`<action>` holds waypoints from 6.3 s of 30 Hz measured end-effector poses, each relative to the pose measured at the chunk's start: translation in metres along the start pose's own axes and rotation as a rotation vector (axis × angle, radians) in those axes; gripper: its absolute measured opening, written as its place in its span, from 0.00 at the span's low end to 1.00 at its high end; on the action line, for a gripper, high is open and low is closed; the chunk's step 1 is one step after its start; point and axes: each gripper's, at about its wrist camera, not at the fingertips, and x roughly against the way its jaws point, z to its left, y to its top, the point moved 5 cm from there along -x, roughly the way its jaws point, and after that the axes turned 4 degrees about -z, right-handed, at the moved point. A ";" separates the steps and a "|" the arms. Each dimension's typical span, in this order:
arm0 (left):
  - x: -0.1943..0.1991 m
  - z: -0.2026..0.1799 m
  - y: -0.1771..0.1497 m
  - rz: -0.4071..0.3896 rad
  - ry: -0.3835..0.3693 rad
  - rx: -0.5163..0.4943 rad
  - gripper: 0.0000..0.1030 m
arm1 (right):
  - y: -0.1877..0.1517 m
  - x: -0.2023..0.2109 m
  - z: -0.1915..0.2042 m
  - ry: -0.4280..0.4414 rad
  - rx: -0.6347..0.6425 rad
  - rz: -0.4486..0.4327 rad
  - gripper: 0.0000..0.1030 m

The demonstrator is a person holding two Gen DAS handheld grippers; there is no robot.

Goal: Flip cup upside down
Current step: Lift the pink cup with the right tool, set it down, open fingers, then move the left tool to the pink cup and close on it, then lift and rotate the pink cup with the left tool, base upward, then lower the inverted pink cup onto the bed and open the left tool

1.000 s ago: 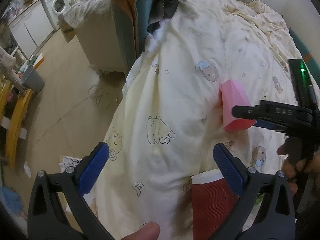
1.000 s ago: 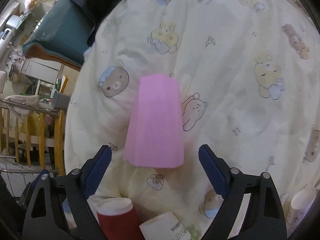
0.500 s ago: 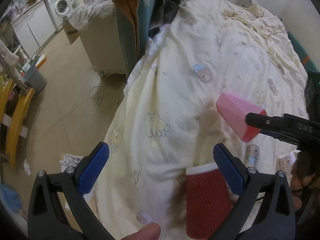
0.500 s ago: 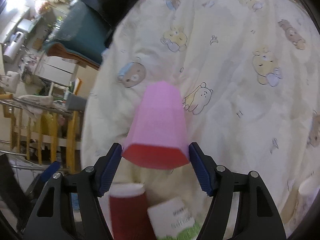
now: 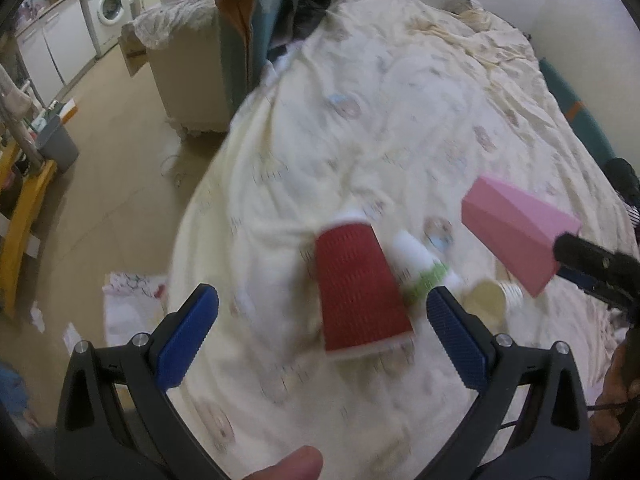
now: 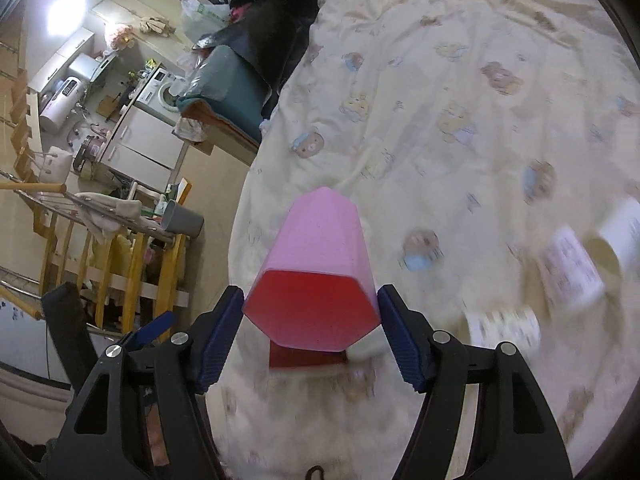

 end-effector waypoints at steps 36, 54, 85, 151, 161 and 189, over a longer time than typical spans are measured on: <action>-0.001 -0.016 -0.102 0.051 0.019 -0.086 1.00 | -0.221 -0.012 -0.065 -0.170 -0.029 0.097 0.80; 0.011 -0.027 -0.107 0.109 -0.010 -0.070 1.00 | -0.174 0.079 -0.052 -0.219 0.068 -0.062 0.94; -0.080 -0.152 -0.136 0.531 0.024 -0.039 0.73 | -0.160 0.141 -0.141 -0.352 -0.117 -0.338 0.96; -0.013 -0.121 -0.080 0.232 -0.261 -0.182 0.49 | -0.181 0.009 -0.048 -0.054 0.067 0.009 0.96; 0.001 -0.133 -0.085 0.185 -0.273 -0.250 0.48 | -0.181 0.005 -0.073 -0.152 0.023 0.025 0.96; -0.067 -0.184 -0.098 0.158 0.039 -0.362 0.48 | -0.167 0.153 -0.148 -0.196 -0.245 -0.387 1.00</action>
